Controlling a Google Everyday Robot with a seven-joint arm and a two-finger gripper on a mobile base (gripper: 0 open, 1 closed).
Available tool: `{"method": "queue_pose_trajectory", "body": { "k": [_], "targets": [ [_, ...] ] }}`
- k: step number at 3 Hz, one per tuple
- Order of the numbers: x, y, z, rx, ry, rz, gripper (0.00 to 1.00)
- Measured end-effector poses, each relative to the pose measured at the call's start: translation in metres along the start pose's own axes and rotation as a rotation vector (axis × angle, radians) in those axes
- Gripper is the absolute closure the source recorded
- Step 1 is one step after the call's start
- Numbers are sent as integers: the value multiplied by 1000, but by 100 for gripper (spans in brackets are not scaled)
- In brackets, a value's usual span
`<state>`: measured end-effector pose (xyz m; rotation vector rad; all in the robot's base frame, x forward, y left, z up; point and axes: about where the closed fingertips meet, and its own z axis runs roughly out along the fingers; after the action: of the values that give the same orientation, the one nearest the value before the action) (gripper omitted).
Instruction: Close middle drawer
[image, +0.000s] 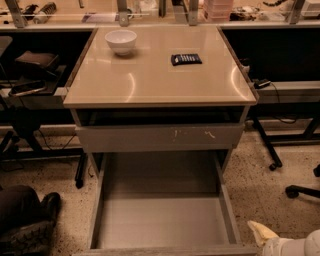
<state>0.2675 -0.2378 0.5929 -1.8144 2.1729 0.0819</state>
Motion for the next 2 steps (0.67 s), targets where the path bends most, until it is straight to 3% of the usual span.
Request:
{"method": "queue_pose_trajectory", "body": {
  "k": [1, 2],
  "targets": [
    [6, 25, 16, 3, -3, 22, 0],
    [22, 63, 55, -1, -22, 44, 0]
  ]
}}
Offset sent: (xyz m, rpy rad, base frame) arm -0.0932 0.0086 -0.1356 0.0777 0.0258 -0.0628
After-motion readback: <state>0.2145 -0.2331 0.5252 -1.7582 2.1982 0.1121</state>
